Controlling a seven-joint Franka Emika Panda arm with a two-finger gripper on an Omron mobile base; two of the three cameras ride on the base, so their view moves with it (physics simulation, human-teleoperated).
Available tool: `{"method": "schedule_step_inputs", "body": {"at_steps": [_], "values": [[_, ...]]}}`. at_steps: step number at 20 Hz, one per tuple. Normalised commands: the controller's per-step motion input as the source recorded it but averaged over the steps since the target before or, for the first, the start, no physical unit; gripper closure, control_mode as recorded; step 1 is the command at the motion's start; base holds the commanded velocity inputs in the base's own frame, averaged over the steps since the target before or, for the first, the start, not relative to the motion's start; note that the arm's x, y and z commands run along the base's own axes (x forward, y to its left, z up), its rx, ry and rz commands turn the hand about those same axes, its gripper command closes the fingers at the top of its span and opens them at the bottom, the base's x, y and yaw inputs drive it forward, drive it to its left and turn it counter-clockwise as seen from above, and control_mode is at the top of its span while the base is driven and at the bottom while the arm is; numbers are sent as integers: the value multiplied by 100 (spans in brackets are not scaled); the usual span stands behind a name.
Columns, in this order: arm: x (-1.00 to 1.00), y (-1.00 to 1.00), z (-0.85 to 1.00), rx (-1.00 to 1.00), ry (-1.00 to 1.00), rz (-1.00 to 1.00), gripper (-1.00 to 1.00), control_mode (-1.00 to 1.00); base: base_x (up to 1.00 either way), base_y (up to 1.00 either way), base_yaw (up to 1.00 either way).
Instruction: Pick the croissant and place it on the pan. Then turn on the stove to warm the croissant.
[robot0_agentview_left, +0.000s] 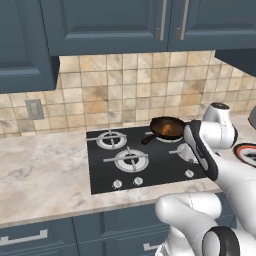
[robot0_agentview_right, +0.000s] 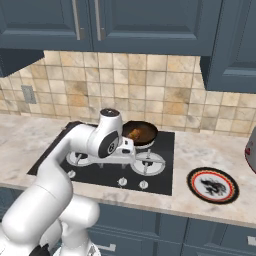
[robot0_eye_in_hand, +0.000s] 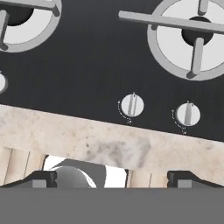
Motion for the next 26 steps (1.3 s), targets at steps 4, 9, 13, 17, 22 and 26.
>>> {"method": "schedule_step_inputs", "body": {"at_steps": [4, 9, 13, 17, 22, 26], "values": [[7, -5, -36, 0, 0, -3, -100, -100, 0, 0, 0], [19, -12, -26, 0, 0, 0, -100, -100, 0, 0, 0], [28, -13, -19, 0, 0, 0, -100, -100, 0, 0, 0], [29, -1, -17, 0, 0, 0, -100, -100, 0, 0, 0], [17, 0, -19, 0, 0, 0, -100, -100, 0, 0, 0], [9, 0, -20, 0, 0, 0, -100, -100, 0, 0, 0]]}}
